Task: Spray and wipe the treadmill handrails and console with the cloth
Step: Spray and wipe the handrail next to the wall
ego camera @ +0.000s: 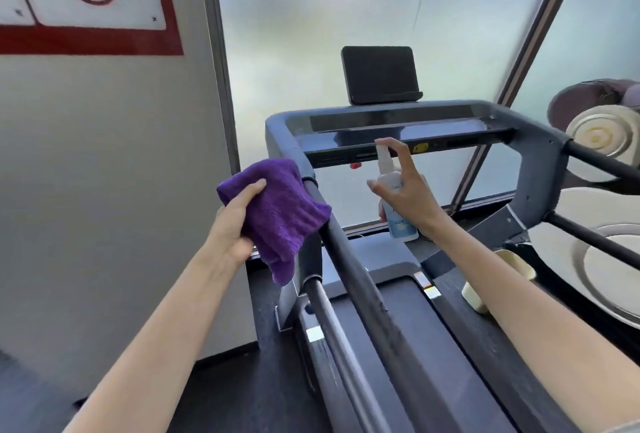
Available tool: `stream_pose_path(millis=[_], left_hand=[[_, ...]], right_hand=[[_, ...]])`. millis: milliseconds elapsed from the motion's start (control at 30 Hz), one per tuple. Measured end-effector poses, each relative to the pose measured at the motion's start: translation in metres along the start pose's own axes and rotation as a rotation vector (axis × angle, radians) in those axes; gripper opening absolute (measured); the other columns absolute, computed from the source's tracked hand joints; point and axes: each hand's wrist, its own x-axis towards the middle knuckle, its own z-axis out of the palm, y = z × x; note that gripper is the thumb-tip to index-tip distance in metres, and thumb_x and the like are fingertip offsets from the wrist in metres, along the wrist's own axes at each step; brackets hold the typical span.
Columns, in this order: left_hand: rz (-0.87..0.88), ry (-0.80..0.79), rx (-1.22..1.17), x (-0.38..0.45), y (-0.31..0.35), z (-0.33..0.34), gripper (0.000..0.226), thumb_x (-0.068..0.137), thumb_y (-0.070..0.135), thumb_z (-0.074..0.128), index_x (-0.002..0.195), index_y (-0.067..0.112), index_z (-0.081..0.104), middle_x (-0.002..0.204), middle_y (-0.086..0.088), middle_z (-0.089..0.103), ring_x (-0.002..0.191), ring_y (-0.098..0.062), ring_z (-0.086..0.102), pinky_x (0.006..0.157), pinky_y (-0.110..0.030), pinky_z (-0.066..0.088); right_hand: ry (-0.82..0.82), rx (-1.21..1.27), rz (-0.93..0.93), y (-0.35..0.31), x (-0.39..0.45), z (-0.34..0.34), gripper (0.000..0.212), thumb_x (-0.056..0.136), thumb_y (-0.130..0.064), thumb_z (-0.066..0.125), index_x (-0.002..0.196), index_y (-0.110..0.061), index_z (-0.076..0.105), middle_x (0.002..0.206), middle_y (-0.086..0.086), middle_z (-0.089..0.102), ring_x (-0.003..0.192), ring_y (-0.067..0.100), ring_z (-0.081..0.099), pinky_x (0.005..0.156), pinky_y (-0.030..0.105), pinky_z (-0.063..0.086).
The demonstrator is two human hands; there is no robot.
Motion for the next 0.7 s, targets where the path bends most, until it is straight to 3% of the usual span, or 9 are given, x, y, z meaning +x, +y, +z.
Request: stream_pose_path(millis=[167,267,400,467,533,700], left_hand=[[0.074,0.12,-0.041,-0.028,-0.033,0.004,0.037,0.078,0.022,0.078,0.112,0.014,0.066,0.105,-0.007,0.072,0.086,-0.019,0.071,0.065,-0.03,0.058],[0.117,0.181,-0.043,-0.044,-0.046,0.002,0.035,0.078,0.021,0.078,0.11,0.014,0.067,0.106,-0.008,0.072,0.092,-0.021,0.069,0.073,-0.032,0.058],[0.113,0.215,-0.014,-0.057,-0.053,-0.005,0.024,0.078,0.019,0.077,0.1,0.014,0.069,0.102,-0.007,0.073,0.094,-0.023,0.069,0.076,-0.034,0.057],[0.115,0.223,-0.005,-0.06,-0.052,-0.007,0.019,0.078,0.018,0.077,0.096,0.015,0.07,0.101,-0.008,0.073,0.094,-0.024,0.068,0.079,-0.036,0.057],[0.123,0.225,0.004,-0.062,-0.05,-0.008,0.02,0.079,0.017,0.076,0.098,0.014,0.069,0.104,-0.009,0.072,0.097,-0.025,0.067,0.085,-0.038,0.056],[0.153,0.217,0.022,-0.065,-0.042,-0.009,0.018,0.079,0.017,0.076,0.096,0.015,0.069,0.098,-0.006,0.073,0.09,-0.022,0.068,0.076,-0.034,0.056]], right_hand=[[-0.083,0.036,0.019,0.012,-0.026,-0.013,0.051,0.095,-0.011,0.063,0.135,-0.024,0.036,0.102,0.006,0.053,0.052,0.027,0.061,0.051,0.033,0.058],[-0.101,0.104,0.041,0.014,-0.037,-0.014,0.033,0.101,-0.027,0.054,0.13,-0.03,0.038,0.083,0.008,0.055,0.049,0.016,0.058,0.047,0.028,0.054],[-0.051,0.204,0.119,0.007,-0.036,-0.006,0.03,0.103,-0.024,0.05,0.127,-0.039,0.04,0.069,0.018,0.058,0.049,0.023,0.056,0.047,0.035,0.052],[-0.043,0.177,0.123,0.003,-0.031,-0.003,0.012,0.102,-0.024,0.049,0.114,-0.024,0.051,0.068,0.016,0.059,0.046,0.023,0.059,0.048,0.037,0.052],[-0.035,0.184,0.161,-0.001,-0.027,0.0,0.027,0.102,-0.031,0.048,0.094,-0.007,0.055,0.066,0.016,0.059,0.041,0.024,0.061,0.049,0.042,0.052],[-0.007,0.185,0.221,-0.003,-0.027,0.006,0.065,0.1,-0.055,0.043,0.074,0.005,0.047,0.066,0.025,0.061,0.04,0.027,0.063,0.047,0.035,0.048]])
